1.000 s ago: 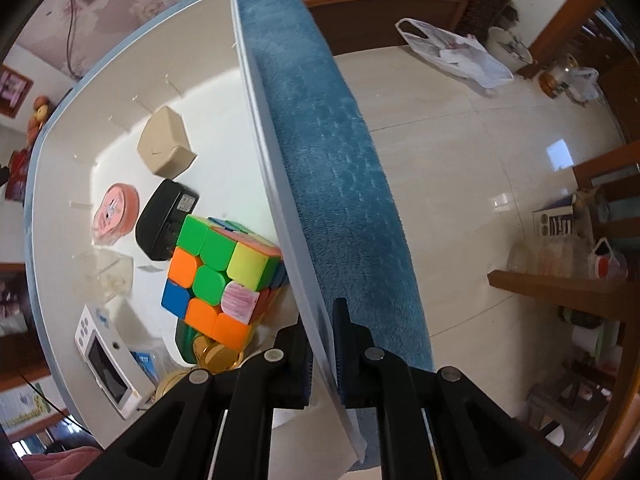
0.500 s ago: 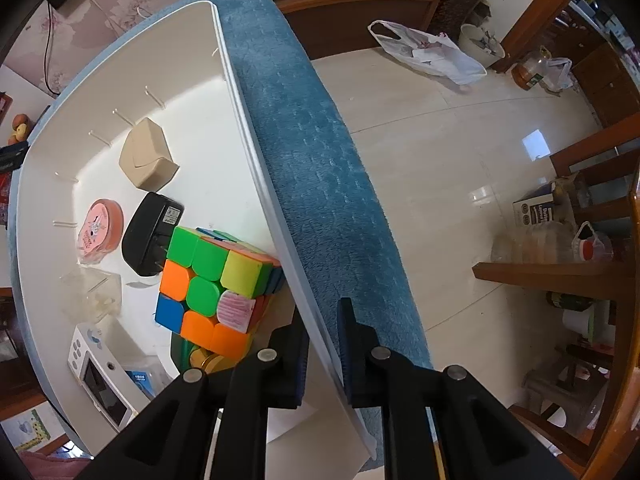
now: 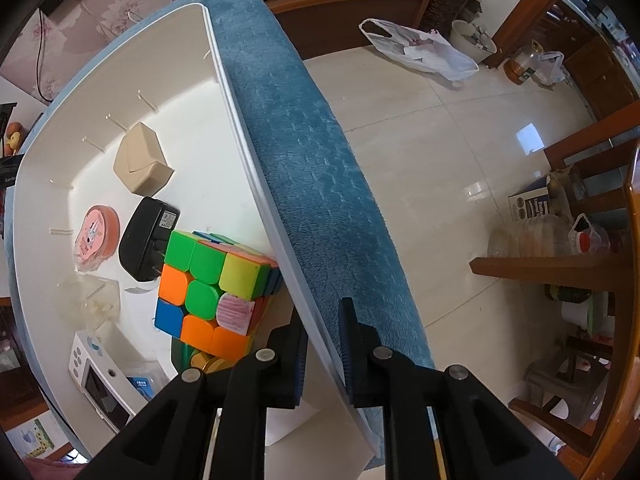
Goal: Organize rigid objects
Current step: 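Move the left gripper to the pink hair roller and grasp it, then carry the pink hair roller into the tray and release it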
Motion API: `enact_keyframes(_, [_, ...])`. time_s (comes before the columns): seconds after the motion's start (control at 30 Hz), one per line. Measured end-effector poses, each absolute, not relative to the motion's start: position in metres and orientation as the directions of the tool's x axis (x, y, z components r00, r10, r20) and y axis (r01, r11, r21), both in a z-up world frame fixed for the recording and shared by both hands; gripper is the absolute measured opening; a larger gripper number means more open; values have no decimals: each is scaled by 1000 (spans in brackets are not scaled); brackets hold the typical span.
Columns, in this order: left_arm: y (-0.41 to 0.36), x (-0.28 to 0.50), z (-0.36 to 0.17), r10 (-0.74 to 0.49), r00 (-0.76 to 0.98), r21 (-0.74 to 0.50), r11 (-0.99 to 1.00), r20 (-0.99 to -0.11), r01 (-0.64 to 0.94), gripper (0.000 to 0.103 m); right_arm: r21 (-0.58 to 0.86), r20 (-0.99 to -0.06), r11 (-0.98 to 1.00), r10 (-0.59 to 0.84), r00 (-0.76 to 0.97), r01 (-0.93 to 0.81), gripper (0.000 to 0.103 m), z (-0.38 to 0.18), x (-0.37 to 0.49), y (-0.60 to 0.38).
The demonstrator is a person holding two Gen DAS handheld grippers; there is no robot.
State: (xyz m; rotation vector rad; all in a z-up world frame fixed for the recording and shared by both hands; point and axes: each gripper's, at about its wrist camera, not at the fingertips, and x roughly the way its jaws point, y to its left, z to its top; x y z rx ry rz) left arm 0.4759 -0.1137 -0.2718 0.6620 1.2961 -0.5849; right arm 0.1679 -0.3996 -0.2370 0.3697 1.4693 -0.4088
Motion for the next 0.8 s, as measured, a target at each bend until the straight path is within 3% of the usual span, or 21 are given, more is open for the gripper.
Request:
enact_keyframes(0.17, [-105, 482, -273, -66, 122, 33, 742, -990, 670, 73, -9, -998, 874, -41, 56, 486, 16, -238, 169, -400])
enact_keyframes(0.37, [-100, 468, -266, -100, 161, 20, 790, -982, 613, 50, -1, -998, 871, -34, 59, 491, 16, -238, 168, -402])
enact_keyframes(0.57, [-96, 440, -259, -85, 190, 36, 831, -978, 556, 35, 12, -999, 875, -13, 49, 484, 16, -239, 170, -406])
enact_keyframes(0.8, [-80, 385, -253, -106, 122, -42, 898, -987, 439, 29, 71, -997, 896, 49, 61, 438, 16, -242, 173, -416])
